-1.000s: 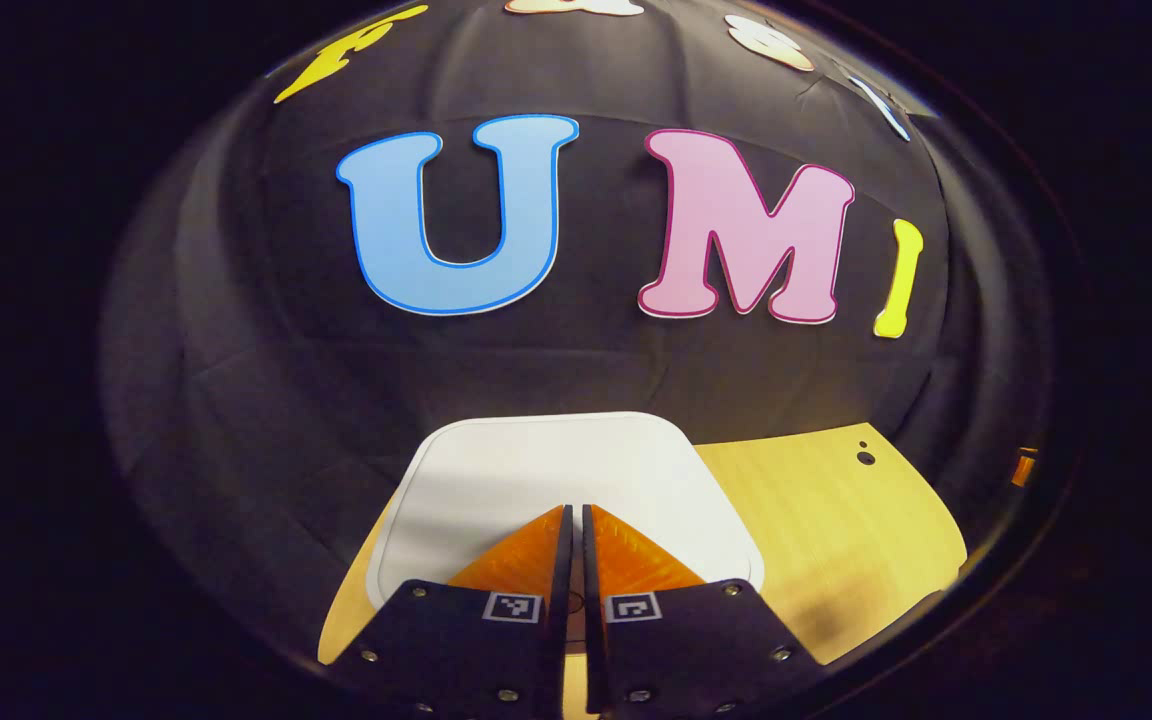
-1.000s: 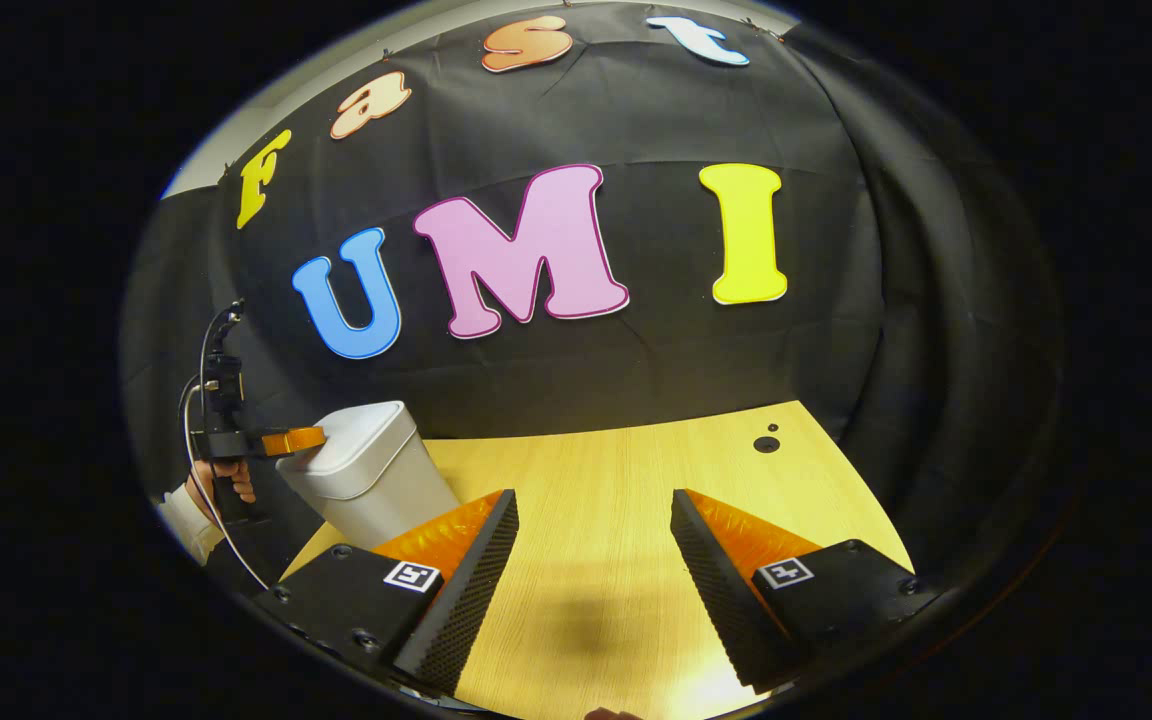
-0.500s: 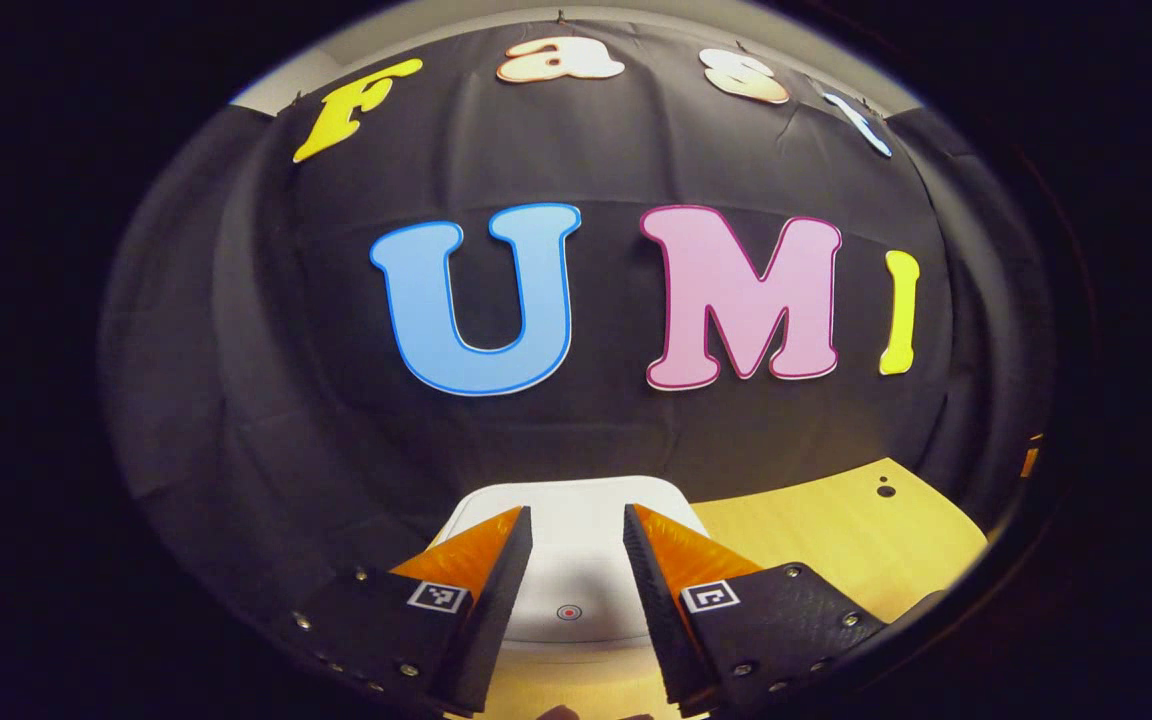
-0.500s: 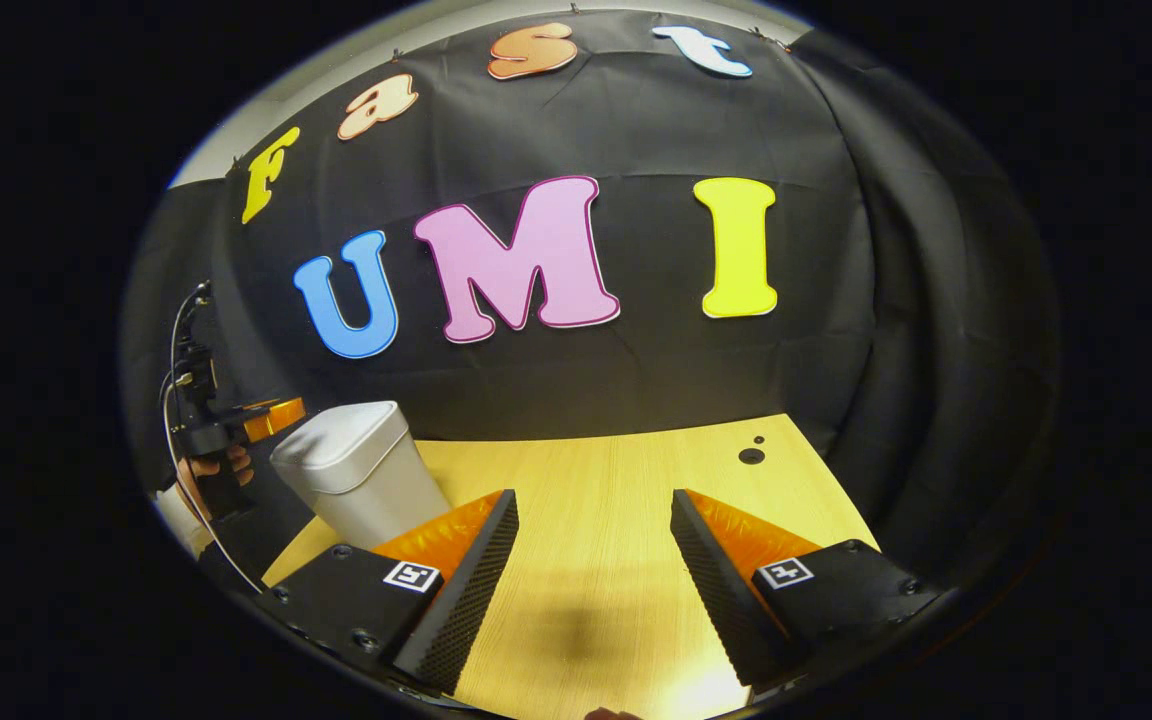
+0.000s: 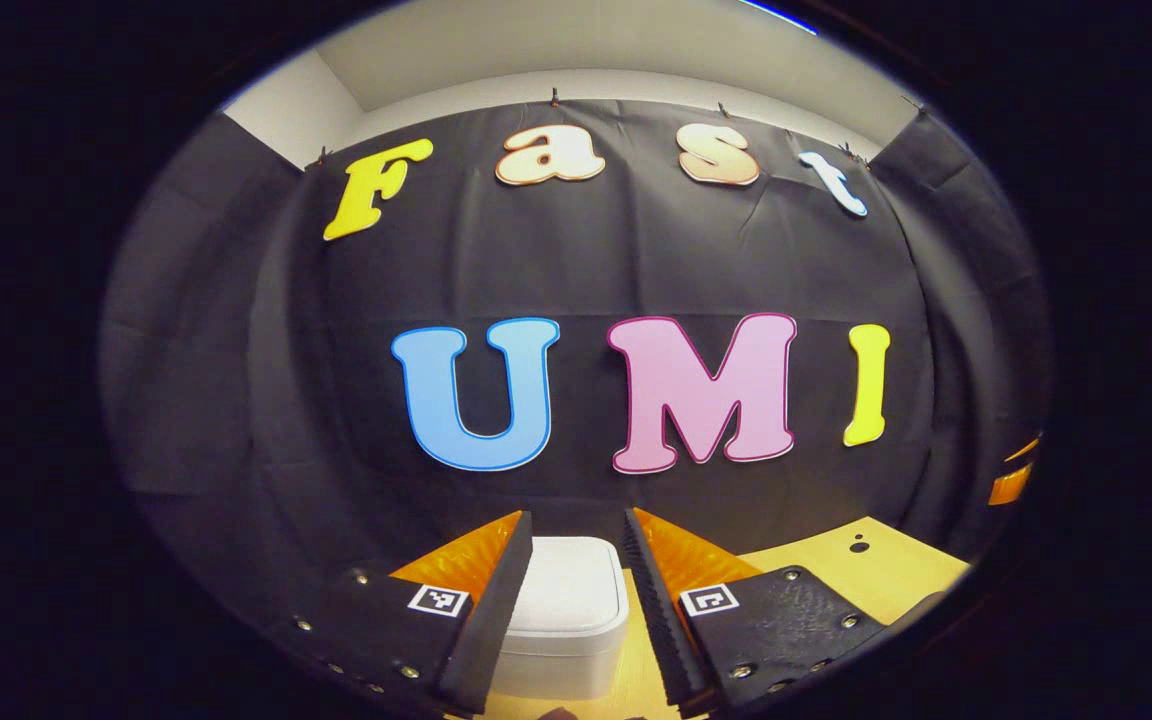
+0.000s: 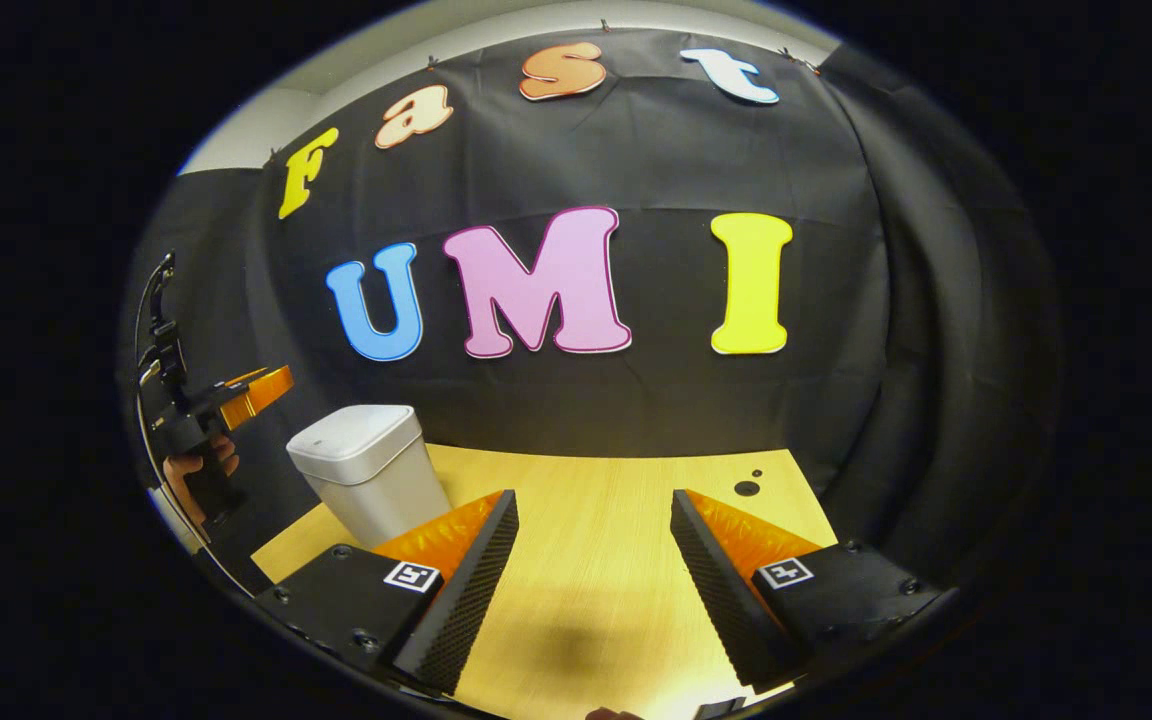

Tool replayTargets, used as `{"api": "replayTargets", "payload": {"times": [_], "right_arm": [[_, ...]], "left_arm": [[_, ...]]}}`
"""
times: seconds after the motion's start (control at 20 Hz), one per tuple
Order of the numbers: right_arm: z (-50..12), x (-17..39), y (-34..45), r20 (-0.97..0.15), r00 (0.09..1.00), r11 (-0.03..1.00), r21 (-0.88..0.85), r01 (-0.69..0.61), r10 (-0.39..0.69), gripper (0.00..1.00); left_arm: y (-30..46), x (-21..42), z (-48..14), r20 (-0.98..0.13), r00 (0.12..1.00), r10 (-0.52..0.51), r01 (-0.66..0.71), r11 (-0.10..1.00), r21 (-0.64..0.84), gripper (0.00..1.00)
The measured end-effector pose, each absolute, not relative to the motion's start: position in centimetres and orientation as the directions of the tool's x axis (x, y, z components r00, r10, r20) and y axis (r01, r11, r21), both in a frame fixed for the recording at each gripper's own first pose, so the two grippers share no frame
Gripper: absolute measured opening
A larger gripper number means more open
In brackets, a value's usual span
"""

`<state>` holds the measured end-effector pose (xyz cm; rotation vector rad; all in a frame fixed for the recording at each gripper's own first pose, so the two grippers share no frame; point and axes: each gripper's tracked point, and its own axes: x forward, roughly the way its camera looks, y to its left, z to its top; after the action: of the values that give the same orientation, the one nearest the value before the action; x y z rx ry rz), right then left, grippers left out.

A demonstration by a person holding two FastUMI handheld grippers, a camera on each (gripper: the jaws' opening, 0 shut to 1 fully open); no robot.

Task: Press the lid of the desktop garbage bin to open it, pick up the crumpled paper on the desktop and throw it into the bin, then pick up the pop can on the desktop and drop it into the bin, and finally close the garbage bin lid.

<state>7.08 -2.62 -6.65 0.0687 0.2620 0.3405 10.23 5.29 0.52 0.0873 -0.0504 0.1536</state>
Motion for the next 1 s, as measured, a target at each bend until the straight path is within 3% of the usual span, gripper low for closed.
{"api": "replayTargets", "payload": {"times": [0.45,1.0], "right_arm": [[-4.8,3.7,-2.9,-0.172,0.884,0.900,0.031,-0.435,0.434,0.99],[-2.0,-5.5,-4.9,-0.144,0.914,0.920,-0.042,-0.389,0.379,0.98]], "left_arm": [[-1.3,3.0,1.9,0.095,0.980,0.173,-0.181,0.980,0.080,0.64],[-4.4,-8.2,3.1,0.092,0.984,0.150,-0.156,0.986,0.063,0.64]]}}
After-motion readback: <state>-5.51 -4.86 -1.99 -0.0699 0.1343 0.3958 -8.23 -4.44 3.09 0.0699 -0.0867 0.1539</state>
